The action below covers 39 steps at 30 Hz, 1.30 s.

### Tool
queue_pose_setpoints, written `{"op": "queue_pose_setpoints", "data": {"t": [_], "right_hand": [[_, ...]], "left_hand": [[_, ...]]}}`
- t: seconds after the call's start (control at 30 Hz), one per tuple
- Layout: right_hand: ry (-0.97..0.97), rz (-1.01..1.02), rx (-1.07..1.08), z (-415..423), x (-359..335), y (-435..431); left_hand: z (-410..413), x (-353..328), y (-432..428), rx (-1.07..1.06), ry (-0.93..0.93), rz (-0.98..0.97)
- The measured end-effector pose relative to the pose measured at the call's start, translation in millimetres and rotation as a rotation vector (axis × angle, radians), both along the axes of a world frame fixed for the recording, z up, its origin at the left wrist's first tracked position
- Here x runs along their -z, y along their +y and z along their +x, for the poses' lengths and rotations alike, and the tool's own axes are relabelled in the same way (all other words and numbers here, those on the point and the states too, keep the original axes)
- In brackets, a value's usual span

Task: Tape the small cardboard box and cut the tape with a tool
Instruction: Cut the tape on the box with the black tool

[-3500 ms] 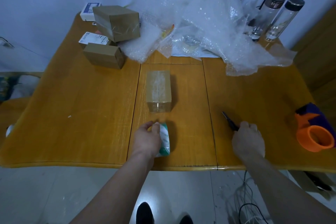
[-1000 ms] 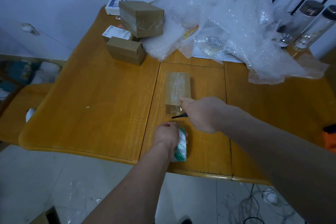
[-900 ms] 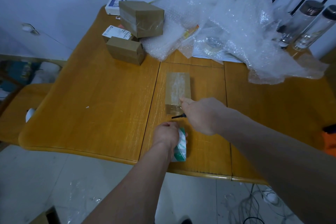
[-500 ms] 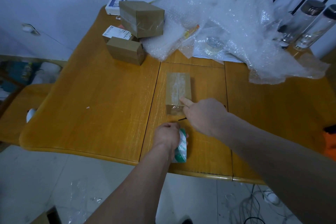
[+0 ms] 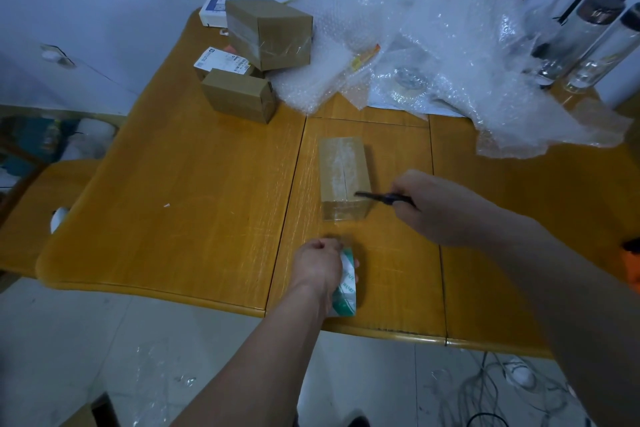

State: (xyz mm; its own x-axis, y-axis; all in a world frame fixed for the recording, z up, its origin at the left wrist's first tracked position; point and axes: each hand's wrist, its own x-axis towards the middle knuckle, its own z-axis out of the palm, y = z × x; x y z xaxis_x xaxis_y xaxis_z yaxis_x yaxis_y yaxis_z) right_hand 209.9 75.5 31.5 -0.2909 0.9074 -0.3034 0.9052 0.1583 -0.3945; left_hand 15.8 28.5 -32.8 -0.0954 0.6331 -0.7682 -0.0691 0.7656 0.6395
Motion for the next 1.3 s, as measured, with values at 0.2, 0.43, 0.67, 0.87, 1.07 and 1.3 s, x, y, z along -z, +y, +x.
{"op": "queue_pose_setpoints", "data": {"t": [0.2, 0.43, 0.67, 0.87, 1.07, 1.3], "right_hand": [[0.134, 0.311, 0.096, -37, 35, 20], [0.057, 0.439, 0.058, -52, 61, 34], [0.025, 0.541, -0.035, -43, 76, 36], [-0.016, 0.593, -0.104, -39, 87, 34], [-0.124, 0.708, -0.099, -42, 97, 31], [-0.222, 0.741, -0.106, -44, 102, 30]], "left_hand": [[4, 0, -11, 0.026, 0.005, -0.006], [4, -1, -12, 0.036, -0.004, -0.004], [4, -1, -14, 0.021, -0.023, -0.001], [4, -2, -15, 0.027, -0.038, 0.008], [3, 0, -16, 0.029, -0.044, 0.028], [3, 1, -18, 0.028, -0.03, 0.048]]}}
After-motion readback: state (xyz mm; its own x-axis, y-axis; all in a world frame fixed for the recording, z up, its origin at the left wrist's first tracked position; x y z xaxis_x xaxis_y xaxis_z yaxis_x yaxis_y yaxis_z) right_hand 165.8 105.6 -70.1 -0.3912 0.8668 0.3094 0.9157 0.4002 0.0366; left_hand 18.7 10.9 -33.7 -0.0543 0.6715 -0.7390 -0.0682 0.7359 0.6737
